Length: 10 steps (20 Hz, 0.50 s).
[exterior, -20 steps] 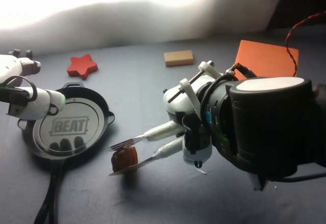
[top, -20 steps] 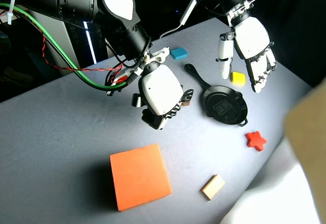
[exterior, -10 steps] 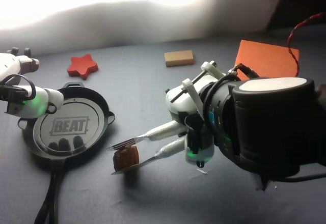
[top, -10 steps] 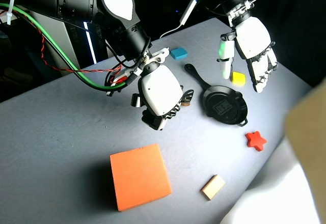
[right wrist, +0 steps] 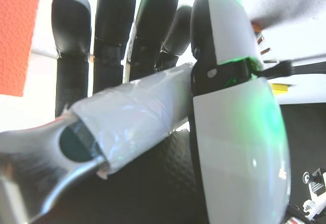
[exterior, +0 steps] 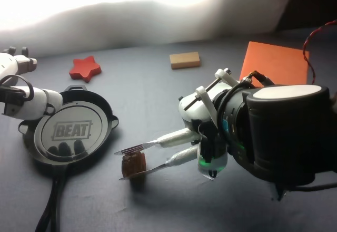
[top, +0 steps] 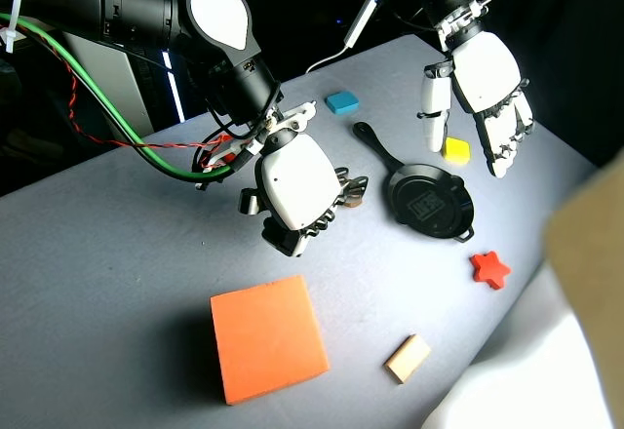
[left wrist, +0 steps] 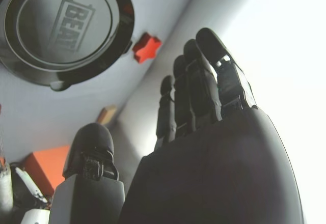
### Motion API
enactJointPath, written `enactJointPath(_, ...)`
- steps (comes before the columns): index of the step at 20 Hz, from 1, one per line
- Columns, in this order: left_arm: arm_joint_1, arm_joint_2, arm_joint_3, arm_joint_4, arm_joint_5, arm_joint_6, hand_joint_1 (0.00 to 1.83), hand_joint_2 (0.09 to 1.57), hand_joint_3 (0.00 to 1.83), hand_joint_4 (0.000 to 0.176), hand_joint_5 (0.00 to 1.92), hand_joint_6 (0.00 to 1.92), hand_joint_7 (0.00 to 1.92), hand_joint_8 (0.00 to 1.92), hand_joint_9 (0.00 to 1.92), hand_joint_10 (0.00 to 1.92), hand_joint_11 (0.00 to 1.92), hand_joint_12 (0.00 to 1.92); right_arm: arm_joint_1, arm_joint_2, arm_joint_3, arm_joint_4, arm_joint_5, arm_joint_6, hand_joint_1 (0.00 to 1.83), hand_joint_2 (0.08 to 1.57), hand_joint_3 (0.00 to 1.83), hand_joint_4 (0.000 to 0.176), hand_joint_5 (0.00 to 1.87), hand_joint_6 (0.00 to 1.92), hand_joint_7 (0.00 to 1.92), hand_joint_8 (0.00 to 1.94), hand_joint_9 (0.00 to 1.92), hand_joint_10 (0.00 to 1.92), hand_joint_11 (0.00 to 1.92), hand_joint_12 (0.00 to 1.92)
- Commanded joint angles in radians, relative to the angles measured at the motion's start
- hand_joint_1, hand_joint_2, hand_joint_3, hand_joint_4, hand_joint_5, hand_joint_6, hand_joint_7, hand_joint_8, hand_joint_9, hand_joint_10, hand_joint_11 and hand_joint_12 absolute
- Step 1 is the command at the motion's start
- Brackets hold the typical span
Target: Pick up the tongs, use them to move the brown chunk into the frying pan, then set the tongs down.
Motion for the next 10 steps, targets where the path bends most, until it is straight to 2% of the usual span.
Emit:
enactJointPath(1, 0.001, 0.007, 0.008, 0.073, -0.029, 0.000, 0.09, 1.31, 0.00, 0.055, 0.12, 0.00, 0.22, 0.00, 0.29, 0.00, 0.00, 1.03, 0.005, 0.005, 0.001, -0.063, 0.016, -0.003, 1.12, 1.14, 0.00, 0.000, 0.94, 1.09, 1.31, 0.62, 1.19, 0.97, 0.91, 1.55)
enactJointPath(4, 0.005, 0.007, 0.010, 0.075, -0.029, 0.000, 0.12, 1.30, 0.00, 0.054, 0.15, 0.01, 0.24, 0.01, 0.31, 0.01, 0.00, 1.07, 0.004, 0.002, 0.002, -0.063, 0.016, -0.003, 1.12, 1.14, 0.00, 0.000, 0.94, 1.09, 1.29, 0.64, 1.18, 1.02, 0.88, 1.60)
enactJointPath(5, 0.006, 0.007, 0.011, 0.076, -0.029, 0.000, 0.10, 1.30, 0.00, 0.055, 0.14, 0.00, 0.23, 0.00, 0.30, 0.00, 0.00, 1.08, 0.002, 0.002, 0.003, -0.064, 0.017, -0.003, 1.11, 1.15, 0.00, 0.000, 0.93, 1.11, 1.29, 0.72, 1.20, 1.13, 0.92, 1.64)
enactJointPath(6, 0.007, 0.007, 0.012, 0.076, -0.029, 0.000, 0.10, 1.30, 0.00, 0.055, 0.12, 0.00, 0.22, 0.00, 0.29, 0.00, 0.00, 1.05, 0.000, 0.002, 0.005, -0.064, 0.017, -0.003, 0.88, 1.22, 0.02, 0.000, 1.05, 1.08, 1.30, 0.98, 1.24, 1.29, 0.99, 1.71)
enactJointPath(7, 0.007, 0.007, 0.013, 0.076, -0.029, 0.000, 0.10, 1.30, 0.00, 0.055, 0.12, 0.00, 0.22, 0.00, 0.29, 0.00, 0.00, 1.05, -0.002, 0.001, 0.006, -0.064, 0.016, -0.003, 0.88, 1.22, 0.02, 0.000, 1.05, 1.08, 1.30, 0.98, 1.24, 1.29, 0.99, 1.71)
enactJointPath(8, 0.007, 0.007, 0.014, 0.076, -0.029, 0.000, 0.09, 1.30, 0.00, 0.058, 0.13, 0.00, 0.23, 0.01, 0.31, 0.01, 0.00, 1.05, -0.003, 0.002, 0.007, -0.064, 0.016, -0.003, 0.76, 1.26, 0.01, 0.000, 1.10, 1.27, 1.35, 1.44, 1.35, 1.63, 1.11, 1.88)
enactJointPath(9, 0.007, 0.007, 0.014, 0.076, -0.029, 0.000, 0.09, 1.30, 0.00, 0.057, 0.13, 0.01, 0.23, 0.00, 0.30, 0.00, 0.00, 1.04, -0.002, 0.002, 0.007, -0.064, 0.015, -0.004, 0.69, 1.29, 0.02, 0.000, 1.10, 1.39, 1.39, 1.61, 1.40, 1.77, 1.20, 1.91)
enactJointPath(10, 0.005, 0.007, 0.012, 0.081, -0.029, 0.000, 0.10, 1.30, 0.00, 0.052, 0.15, 0.01, 0.24, 0.00, 0.32, 0.01, 0.00, 1.09, 0.000, 0.002, 0.007, -0.064, 0.013, -0.004, 0.66, 1.30, 0.02, 0.000, 1.14, 1.43, 1.43, 1.65, 1.43, 1.81, 1.27, 1.92)
